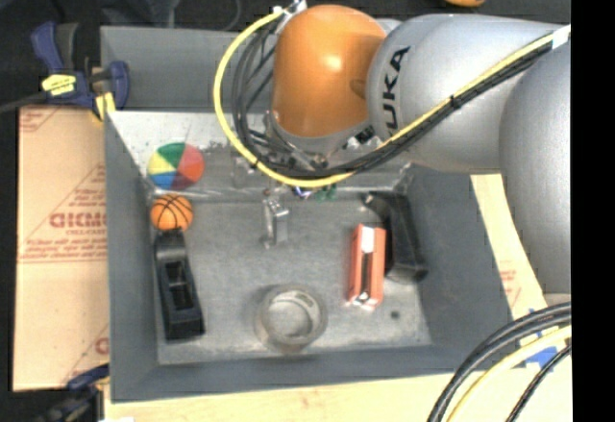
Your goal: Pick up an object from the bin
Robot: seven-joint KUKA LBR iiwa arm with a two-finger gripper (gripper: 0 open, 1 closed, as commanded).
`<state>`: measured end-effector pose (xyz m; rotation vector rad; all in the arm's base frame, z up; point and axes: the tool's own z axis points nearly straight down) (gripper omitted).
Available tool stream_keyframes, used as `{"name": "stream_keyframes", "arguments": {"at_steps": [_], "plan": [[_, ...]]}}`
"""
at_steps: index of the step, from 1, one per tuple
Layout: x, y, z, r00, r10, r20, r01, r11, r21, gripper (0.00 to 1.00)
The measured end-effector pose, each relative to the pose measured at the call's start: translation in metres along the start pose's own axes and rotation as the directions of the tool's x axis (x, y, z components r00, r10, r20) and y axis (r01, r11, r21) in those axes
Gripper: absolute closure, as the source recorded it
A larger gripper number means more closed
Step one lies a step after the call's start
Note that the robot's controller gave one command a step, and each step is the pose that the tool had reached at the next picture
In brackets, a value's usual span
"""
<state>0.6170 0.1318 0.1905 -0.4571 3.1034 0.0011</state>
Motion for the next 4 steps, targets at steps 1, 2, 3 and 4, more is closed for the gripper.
{"name": "stream_keyframes", "arguments": {"at_steps": [1,2,3,4], "plan": [[0.007,-0.008,0.016,0.987,-0.158,-0.002,0.158,0.987,0.002,0.00],[0.036,-0.017,0.009,0.998,0.064,-0.004,-0.064,0.998,-0.001,0.00],[0.048,-0.001,0.014,0.974,0.229,0.000,-0.229,0.974,0.002,0.00],[0.067,-0.016,0.026,0.999,-0.037,-0.001,0.037,0.999,-0.001,0.00]]}}
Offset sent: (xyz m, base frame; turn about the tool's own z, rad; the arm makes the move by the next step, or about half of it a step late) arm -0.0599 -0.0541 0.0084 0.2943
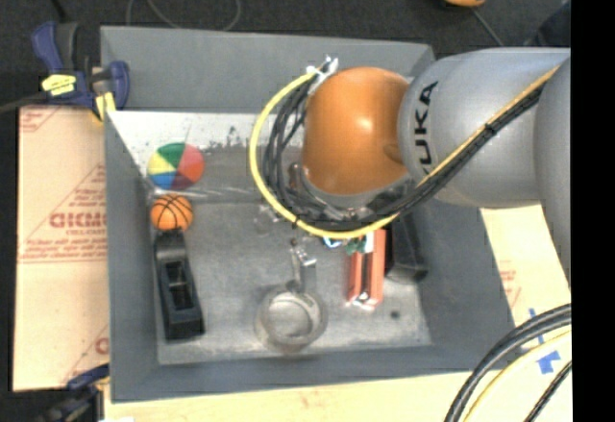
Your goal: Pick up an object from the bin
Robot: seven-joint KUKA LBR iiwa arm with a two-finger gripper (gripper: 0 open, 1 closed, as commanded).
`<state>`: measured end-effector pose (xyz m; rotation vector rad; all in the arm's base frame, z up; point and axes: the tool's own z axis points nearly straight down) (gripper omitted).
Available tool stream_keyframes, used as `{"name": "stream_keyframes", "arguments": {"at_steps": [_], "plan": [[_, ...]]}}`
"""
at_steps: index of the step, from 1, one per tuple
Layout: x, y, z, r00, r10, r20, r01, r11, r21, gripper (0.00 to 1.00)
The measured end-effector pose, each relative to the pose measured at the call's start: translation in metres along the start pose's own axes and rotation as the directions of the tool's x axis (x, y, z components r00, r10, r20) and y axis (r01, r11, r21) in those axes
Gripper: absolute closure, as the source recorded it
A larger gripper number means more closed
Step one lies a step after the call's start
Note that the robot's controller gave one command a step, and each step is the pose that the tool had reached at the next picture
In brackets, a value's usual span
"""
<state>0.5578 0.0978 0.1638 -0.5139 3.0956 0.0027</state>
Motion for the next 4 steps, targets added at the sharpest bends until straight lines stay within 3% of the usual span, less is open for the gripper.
{"name": "stream_keyframes", "arguments": {"at_steps": [1,2,3,4], "plan": [[0.033,0.010,0.026,0.922,0.388,-0.001,-0.388,0.922,0.002,1.00],[0.040,0.017,0.033,0.886,0.464,-0.001,-0.464,0.886,0.002,0.00],[0.040,0.017,0.033,0.885,0.465,-0.001,-0.465,0.885,0.002,0.00],[0.056,-0.009,0.077,0.850,0.526,0.026,-0.526,0.850,-0.006,1.00]]}}
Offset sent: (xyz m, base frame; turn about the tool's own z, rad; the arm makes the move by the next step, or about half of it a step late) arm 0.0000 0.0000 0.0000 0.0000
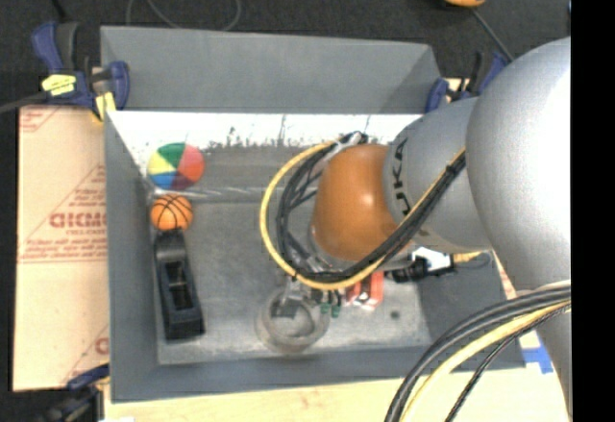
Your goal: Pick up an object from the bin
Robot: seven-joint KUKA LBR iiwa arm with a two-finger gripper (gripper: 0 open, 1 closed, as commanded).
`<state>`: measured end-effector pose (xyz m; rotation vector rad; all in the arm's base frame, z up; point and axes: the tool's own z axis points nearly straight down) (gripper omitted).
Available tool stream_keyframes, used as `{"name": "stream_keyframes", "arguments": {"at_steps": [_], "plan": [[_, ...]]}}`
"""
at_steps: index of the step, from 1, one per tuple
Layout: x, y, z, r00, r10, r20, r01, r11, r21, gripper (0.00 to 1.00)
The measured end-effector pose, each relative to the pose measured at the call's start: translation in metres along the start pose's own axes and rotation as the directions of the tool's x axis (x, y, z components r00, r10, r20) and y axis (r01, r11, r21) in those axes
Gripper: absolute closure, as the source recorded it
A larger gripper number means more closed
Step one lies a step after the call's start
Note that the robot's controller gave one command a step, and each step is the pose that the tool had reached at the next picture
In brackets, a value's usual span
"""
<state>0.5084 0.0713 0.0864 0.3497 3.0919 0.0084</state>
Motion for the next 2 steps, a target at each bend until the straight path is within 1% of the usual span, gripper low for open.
{"name": "stream_keyframes", "arguments": {"at_steps": [1,2], "plan": [[0.000,0.000,0.000,1.000,0.001,0.000,-0.001,1.000,0.000,1.00],[0.015,0.003,-0.121,1.000,0.007,-0.028,-0.007,1.000,0.009,1.00]]}}
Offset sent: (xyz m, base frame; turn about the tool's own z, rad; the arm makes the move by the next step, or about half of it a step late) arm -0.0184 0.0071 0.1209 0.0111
